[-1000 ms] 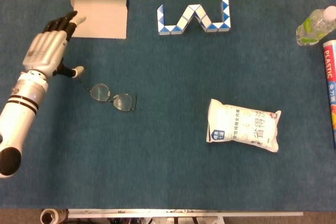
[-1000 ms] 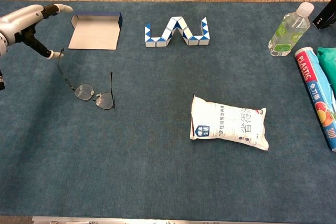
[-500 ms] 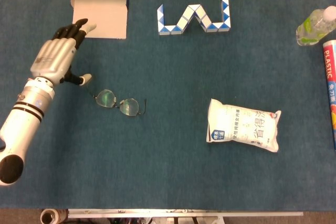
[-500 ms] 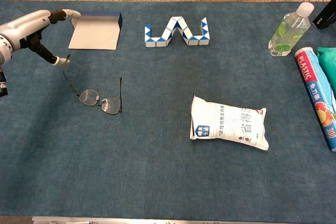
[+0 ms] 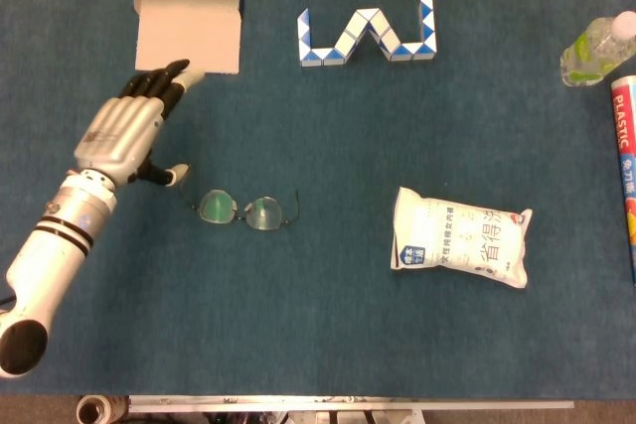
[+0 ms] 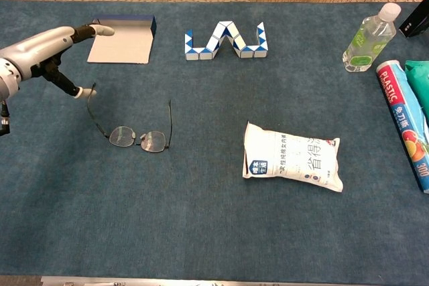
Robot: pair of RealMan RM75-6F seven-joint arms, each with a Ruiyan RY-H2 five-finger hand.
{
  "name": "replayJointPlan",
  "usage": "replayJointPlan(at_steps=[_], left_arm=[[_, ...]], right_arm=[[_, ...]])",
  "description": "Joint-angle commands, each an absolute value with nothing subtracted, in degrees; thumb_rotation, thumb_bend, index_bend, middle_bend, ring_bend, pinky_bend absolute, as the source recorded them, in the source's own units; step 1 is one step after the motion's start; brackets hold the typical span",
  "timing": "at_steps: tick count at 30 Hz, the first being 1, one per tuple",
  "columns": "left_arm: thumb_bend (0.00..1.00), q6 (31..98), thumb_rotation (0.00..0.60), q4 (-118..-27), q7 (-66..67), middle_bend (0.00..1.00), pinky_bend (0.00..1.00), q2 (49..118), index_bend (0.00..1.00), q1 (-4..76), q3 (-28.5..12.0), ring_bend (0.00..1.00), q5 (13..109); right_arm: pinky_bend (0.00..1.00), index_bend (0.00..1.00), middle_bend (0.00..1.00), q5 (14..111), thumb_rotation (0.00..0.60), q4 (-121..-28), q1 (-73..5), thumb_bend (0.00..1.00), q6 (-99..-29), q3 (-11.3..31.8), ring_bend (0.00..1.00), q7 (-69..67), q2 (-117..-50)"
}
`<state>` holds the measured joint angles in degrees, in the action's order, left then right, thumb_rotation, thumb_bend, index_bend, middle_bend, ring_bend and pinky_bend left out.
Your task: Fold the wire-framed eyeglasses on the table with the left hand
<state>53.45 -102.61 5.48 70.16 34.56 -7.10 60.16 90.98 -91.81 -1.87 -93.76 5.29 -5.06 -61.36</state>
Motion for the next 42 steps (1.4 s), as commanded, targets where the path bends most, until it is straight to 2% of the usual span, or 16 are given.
replayJointPlan(at_steps=[1,18,29,42], left_arm=[[0.20,53.9,0.600,-103.0,5.8,0.00,0.00,70.4,0.05,34.3,-6.6,0.00,60.9],[0.20,54.5,0.600,-100.4,5.0,0.00,0.00,69.9,0.05,34.3,-8.3,0.00,57.9],[0.20,55.0,0.600,-104.3,5.4,0.00,0.00,69.1,0.05,34.1,-7.8,0.00,59.2],[0.20,56.3,0.600,-108.2,6.6,0.00,0.00,71.9,0.05,33.5,-6.2,0.00,61.1]], right_arm=[[0.27,0.45,0.44,91.0,0.600,-91.8,-1.9,0.23,-93.7,5.3,0.28,-5.1,-61.3],[0.27,0.45,0.44,91.3,0.600,-91.9,-1.7,0.23,-94.2,5.2,0.28,-5.5,-61.2],[0.27,0.45,0.44,91.4,0.600,-91.9,-1.7,0.23,-94.3,5.2,0.28,-5.3,-61.2],[0.27,0.45,0.44,91.7,0.600,-92.0,-1.6,0.23,-94.4,5.1,0.28,-5.4,-61.1]])
